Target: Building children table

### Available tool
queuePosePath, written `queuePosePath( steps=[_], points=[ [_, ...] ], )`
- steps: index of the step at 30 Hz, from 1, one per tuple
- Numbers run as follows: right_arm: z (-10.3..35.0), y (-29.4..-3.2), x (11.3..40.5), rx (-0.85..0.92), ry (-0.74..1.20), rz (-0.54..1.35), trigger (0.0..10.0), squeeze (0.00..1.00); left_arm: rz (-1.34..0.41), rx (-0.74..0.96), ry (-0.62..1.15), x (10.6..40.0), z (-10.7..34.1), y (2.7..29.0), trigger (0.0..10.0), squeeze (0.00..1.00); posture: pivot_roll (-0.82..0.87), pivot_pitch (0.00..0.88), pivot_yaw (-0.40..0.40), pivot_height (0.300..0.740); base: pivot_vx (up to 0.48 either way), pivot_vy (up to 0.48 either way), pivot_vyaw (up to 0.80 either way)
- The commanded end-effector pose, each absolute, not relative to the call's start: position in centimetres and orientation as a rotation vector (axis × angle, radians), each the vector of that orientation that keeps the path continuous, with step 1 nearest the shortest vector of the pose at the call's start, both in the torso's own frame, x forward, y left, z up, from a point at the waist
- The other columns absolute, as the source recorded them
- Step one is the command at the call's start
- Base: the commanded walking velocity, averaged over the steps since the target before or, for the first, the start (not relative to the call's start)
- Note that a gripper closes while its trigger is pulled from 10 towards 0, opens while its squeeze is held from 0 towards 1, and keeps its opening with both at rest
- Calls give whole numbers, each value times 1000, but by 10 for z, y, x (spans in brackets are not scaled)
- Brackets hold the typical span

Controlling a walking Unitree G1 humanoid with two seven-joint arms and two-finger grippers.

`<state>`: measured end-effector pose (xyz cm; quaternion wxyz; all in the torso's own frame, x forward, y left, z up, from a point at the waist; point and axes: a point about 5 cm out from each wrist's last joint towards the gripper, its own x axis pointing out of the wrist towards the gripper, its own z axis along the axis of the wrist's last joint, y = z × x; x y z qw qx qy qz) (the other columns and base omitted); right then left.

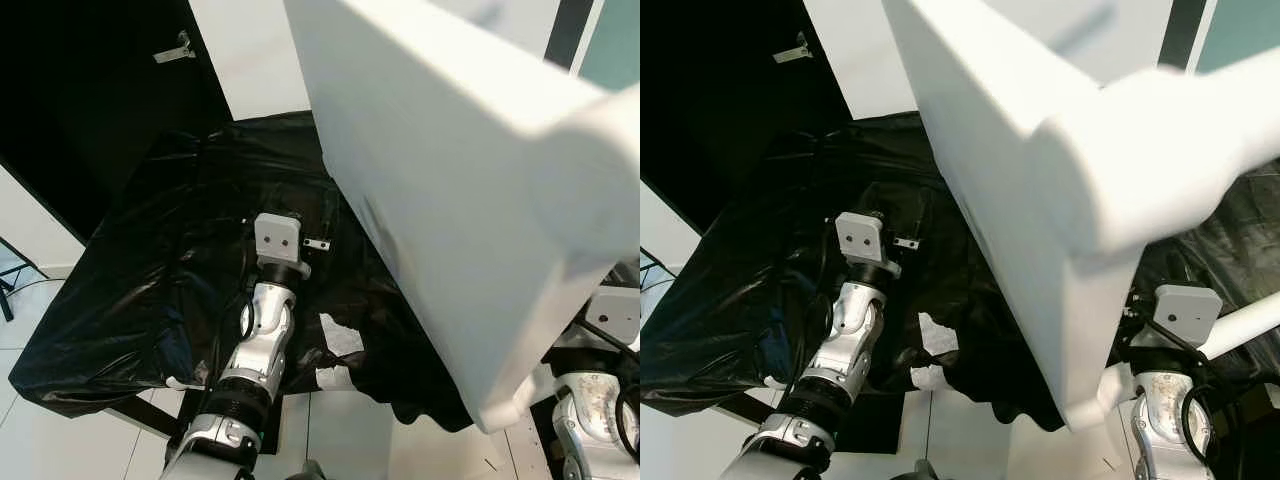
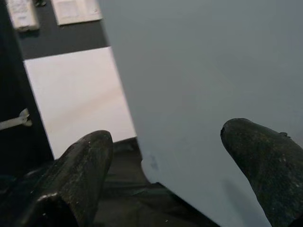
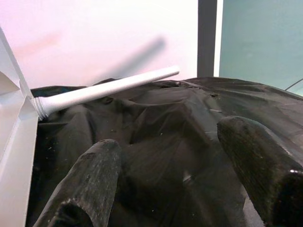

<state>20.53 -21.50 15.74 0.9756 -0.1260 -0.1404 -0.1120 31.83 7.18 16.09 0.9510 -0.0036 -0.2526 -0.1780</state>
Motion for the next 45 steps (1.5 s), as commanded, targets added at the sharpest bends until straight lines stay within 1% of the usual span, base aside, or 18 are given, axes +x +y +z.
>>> queuePosePath(
  steps=[1, 2, 5, 14, 16, 17, 19, 20, 21, 22, 29, 32, 38, 39, 40, 41, 42, 45],
  points=[
    [158, -213, 204, -247, -280, -221, 10000, 0, -308, -12, -514, 318, 160, 71, 10000, 0, 58, 0, 115, 740, 0, 0, 0],
    [160, -212, 205, -242, -285, -215, 10000, 0, -316, -12, -516, 320, 163, 65, 10000, 0, 54, 0, 113, 740, 0, 0, 0],
    [165, -207, 205, -218, -285, -179, 10000, 0, -309, 2, -528, 327, 172, 61, 10000, 0, 46, 0, 115, 740, 0, 0, 0],
    [166, -206, 204, -207, -284, -162, 10000, 0, -304, 7, -533, 329, 175, 61, 10000, 0, 44, 0, 116, 740, 0, 0, 0],
    [164, -190, 202, -22, -196, 92, 10000, 0, -310, 11, -523, 330, 174, 66, 10000, 0, 43, 0, 116, 740, 0, 0, 0],
    [164, -190, 202, -22, -196, 92, 10000, 0, -310, 11, -523, 330, 174, 66, 10000, 0, 43, 0, 116, 740, 0, 0, 0],
    [168, -168, 192, 107, -119, 400, 10000, 0, -319, 7, -520, 329, 174, 65, 10000, 0, 49, 0, 115, 740, 0, 0, 0],
    [168, -168, 192, 107, -119, 400, 10000, 0, -319, 7, -520, 329, 174, 65, 10000, 0, 49, 0, 115, 740, 0, 0, 0],
    [171, -163, 187, 124, -105, 474, 10000, 0, -324, 5, -520, 328, 174, 63, 10000, 0, 51, 0, 114, 740, 0, 0, 0],
    [172, -160, 183, 128, -97, 509, 10000, 0, -329, 5, -519, 328, 174, 61, 10000, 0, 52, 0, 114, 740, 0, 0, 0],
    [163, -162, 177, 142, -54, 489, 10000, 0, -335, 11, -510, 327, 171, 60, 10000, 0, 46, 0, 117, 740, 0, 0, 0],
    [161, -166, 177, 235, -19, 485, 10000, 0, -343, 11, -506, 327, 170, 58, 10000, 0, 37, 0, 121, 740, 0, 0, 0],
    [156, -169, 186, 342, 47, 531, 10000, 0, -354, 7, -509, 327, 171, 54, 10000, 0, 34, 0, 124, 740, 0, 0, 0],
    [148, -167, 192, 371, 89, 544, 8353, 0, -358, 6, -514, 327, 172, 52, 10000, 0, 38, 0, 123, 740, 0, 0, 0],
    [148, -167, 192, 371, 89, 544, 8353, 0, -358, 6, -514, 327, 172, 52, 10000, 0, 38, 0, 123, 740, 0, 0, 0],
    [141, -165, 200, 383, 116, 561, 4510, 0, -364, 8, -522, 326, 173, 50, 10000, 0, 50, 0, 121, 740, 0, 0, 0],
    [138, -161, 207, 406, 123, 579, 0, 0, -367, 13, -532, 326, 175, 49, 10000, 0, 59, 0, 119, 740, 0, 0, 0],
    [135, -158, 215, 438, 122, 600, 0, 0, -368, 20, -543, 325, 176, 49, 10000, 0, 71, 0, 115, 740, 0, 0, 0]
  ],
)
